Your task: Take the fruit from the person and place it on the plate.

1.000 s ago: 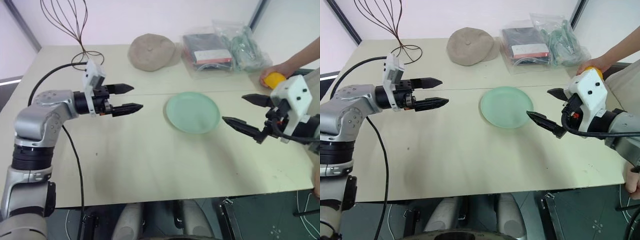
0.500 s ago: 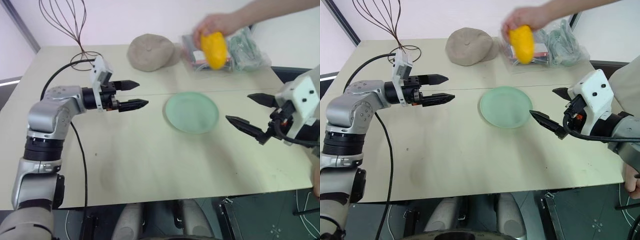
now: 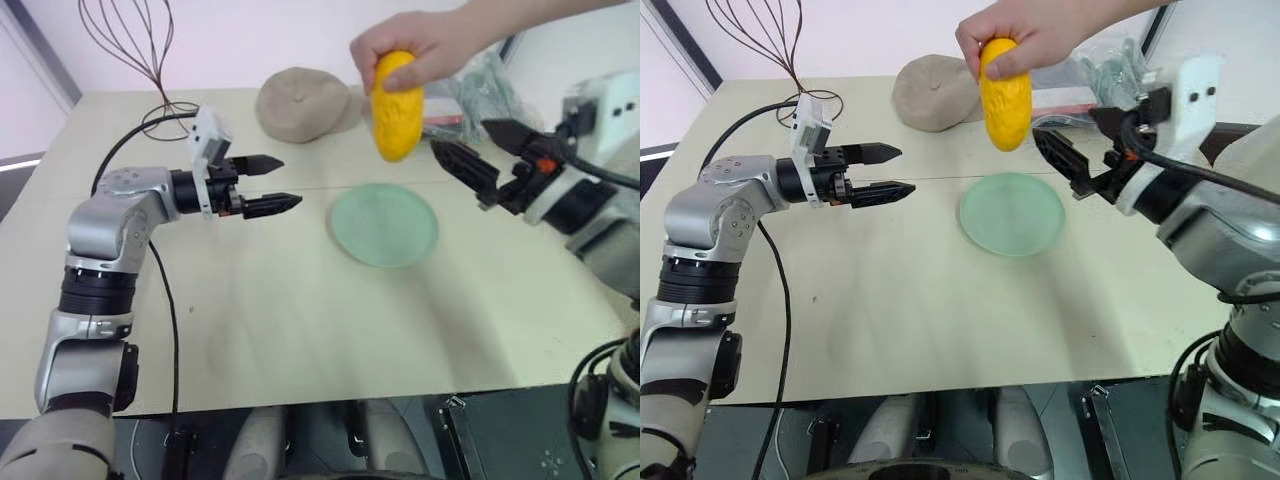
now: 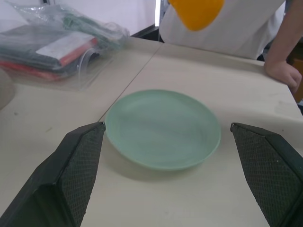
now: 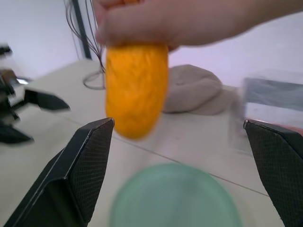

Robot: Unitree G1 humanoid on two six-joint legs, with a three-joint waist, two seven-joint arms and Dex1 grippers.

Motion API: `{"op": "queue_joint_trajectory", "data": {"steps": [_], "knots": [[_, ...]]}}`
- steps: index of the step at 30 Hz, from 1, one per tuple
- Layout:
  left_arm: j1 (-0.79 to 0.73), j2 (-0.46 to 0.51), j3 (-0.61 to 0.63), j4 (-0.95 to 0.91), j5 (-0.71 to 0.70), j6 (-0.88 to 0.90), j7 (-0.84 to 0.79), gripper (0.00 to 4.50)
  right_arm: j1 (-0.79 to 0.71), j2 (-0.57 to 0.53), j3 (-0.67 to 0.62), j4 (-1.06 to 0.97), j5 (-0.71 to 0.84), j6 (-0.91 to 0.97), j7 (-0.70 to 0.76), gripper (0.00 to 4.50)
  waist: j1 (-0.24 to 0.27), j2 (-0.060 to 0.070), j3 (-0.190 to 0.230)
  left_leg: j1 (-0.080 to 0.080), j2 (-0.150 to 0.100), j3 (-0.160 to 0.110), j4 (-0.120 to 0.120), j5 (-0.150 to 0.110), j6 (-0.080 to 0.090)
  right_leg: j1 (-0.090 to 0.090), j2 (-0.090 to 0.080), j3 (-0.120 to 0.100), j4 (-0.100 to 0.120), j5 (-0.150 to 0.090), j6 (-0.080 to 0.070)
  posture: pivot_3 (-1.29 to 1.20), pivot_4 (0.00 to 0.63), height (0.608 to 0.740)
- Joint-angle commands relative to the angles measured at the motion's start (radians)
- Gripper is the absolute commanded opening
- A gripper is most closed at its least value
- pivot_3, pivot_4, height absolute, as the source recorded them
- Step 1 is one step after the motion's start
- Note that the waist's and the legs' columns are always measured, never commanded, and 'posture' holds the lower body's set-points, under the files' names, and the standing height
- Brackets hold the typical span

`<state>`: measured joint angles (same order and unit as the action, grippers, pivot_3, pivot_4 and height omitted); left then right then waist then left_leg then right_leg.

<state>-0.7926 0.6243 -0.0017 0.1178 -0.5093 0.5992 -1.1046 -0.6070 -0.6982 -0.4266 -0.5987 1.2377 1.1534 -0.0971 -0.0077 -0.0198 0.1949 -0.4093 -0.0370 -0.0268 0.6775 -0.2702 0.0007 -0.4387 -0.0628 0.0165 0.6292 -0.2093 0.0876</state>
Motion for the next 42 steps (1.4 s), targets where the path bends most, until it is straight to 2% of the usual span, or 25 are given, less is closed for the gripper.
{"op": "queue_joint_trajectory", "data": {"steps": [1,7,16,30,32,35,36,42], "knots": [[-0.014,0.006,0.021,-0.016,0.001,-0.017,0.002,4.44,-0.051,0.014,0.029,0.011,0.081,-0.004,-0.126,4.5,-0.001,0.0,0.0,0.0,0.0,0.0,0.0,0.0,0.0,0.0,-0.001,0.0,0.0,0.0,0.0,0.0,0.15,0.74],[-0.011,0.012,0.024,-0.017,0.004,-0.018,0.002,4.44,-0.1,0.042,0.122,0.044,0.107,-0.036,-0.211,4.5,-0.004,0.0,0.0,0.0,0.0,0.001,0.0,0.0,0.0,0.0,0.0,0.0,0.0,0.0,0.0,0.0,0.15,0.74],[-0.003,0.017,0.027,-0.031,0.004,-0.01,0.006,4.44,-0.151,0.069,0.204,0.087,0.079,-0.071,-0.204,4.5,-0.005,0.0,0.0,0.0,0.0,0.001,0.0,0.0,0.0,0.0,0.0,0.0,0.0,0.0,0.0,0.0,0.15,0.74],[0.024,0.035,0.043,-0.09,-0.013,0.027,0.033,4.44,-0.241,0.129,0.301,0.219,-0.127,-0.134,-0.036,4.5,-0.006,0.0,0.0,0.0,0.0,0.001,0.0,0.0,0.001,-0.001,0.001,0.0,0.0,0.0,0.001,0.0,0.15,0.74],[0.028,0.036,0.045,-0.096,-0.015,0.032,0.036,4.5,-0.248,0.141,0.303,0.228,-0.15,-0.137,-0.019,3.95,-0.005,0.0,0.0,0.0,0.0,0.001,0.0,0.0,0.001,-0.001,0.001,0.0,0.0,0.0,0.001,0.0,0.15,0.74],[0.033,0.038,0.048,-0.106,-0.021,0.038,0.041,4.5,-0.258,0.159,0.304,0.24,-0.181,-0.139,0.002,2.6,-0.006,0.0,0.0,0.0,0.0,0.001,0.0,0.0,0.001,-0.001,0.001,0.0,0.0,0.0,0.001,0.0,0.15,0.74],[0.034,0.038,0.049,-0.108,-0.021,0.04,0.043,4.5,-0.26,0.164,0.304,0.242,-0.189,-0.137,0.009,2.3,-0.006,0.0,0.0,0.0,0.0,0.001,0.0,0.0,0.0,-0.001,0.001,0.0,0.0,0.0,0.001,0.0,0.15,0.74],[0.037,0.036,0.05,-0.112,-0.023,0.046,0.047,4.5,-0.266,0.18,0.293,0.236,-0.215,-0.114,0.034,2.29,-0.007,0.0,0.0,0.0,0.0,0.001,-0.001,0.0,0.0,-0.001,0.001,0.0,0.0,0.0,0.001,0.0,0.15,0.74]]}}
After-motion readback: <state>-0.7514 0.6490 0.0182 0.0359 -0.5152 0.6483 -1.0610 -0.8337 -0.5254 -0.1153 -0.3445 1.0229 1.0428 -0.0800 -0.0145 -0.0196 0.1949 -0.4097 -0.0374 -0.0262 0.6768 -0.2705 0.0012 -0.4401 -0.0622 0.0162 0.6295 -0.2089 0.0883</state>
